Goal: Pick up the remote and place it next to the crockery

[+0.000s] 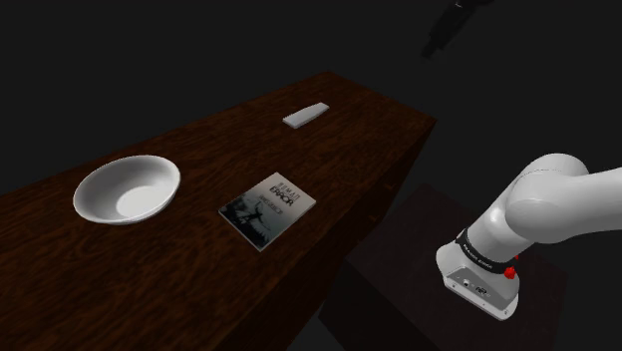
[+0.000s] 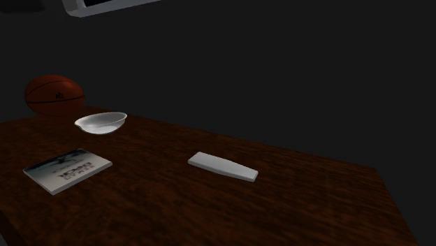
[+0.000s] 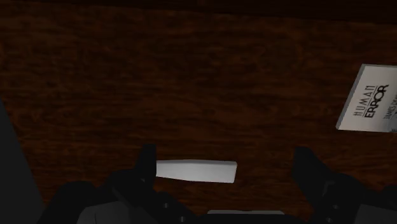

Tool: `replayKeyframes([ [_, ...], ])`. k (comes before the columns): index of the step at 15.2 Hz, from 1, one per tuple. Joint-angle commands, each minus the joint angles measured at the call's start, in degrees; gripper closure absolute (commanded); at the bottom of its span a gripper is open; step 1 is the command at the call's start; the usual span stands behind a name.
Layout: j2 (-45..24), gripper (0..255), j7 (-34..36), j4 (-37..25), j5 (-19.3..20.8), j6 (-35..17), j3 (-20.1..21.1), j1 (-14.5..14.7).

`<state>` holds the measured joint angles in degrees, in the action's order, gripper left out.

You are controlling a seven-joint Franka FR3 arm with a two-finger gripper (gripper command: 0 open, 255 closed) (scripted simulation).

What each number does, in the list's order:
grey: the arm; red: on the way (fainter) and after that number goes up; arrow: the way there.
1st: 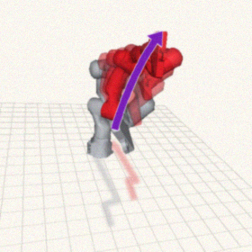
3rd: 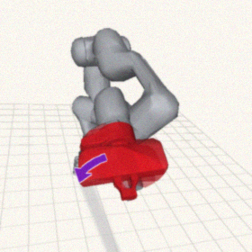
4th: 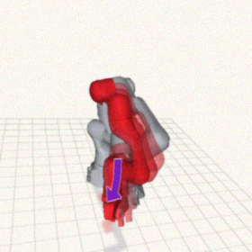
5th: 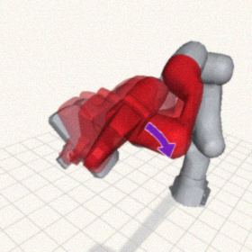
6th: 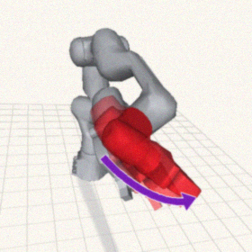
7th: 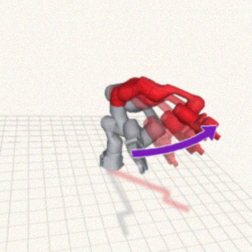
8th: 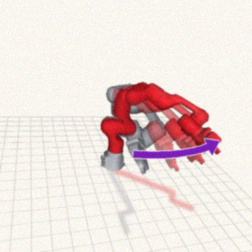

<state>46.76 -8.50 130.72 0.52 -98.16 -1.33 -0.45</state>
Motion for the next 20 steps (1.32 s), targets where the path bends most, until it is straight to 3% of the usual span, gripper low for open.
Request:
replayKeyframes([
  [1, 0.0, 0, 0.0, 0.0, 0.0, 0.0, 0.0, 0.0],
  [11, -18.3, 0, -28.5, -3.5, 2.3, -11.4, -11.8, 7.0],
  [20, -39.1, 0, -54.5, -14.1, -2.2, -17.1, -18.2, 12.2],
])
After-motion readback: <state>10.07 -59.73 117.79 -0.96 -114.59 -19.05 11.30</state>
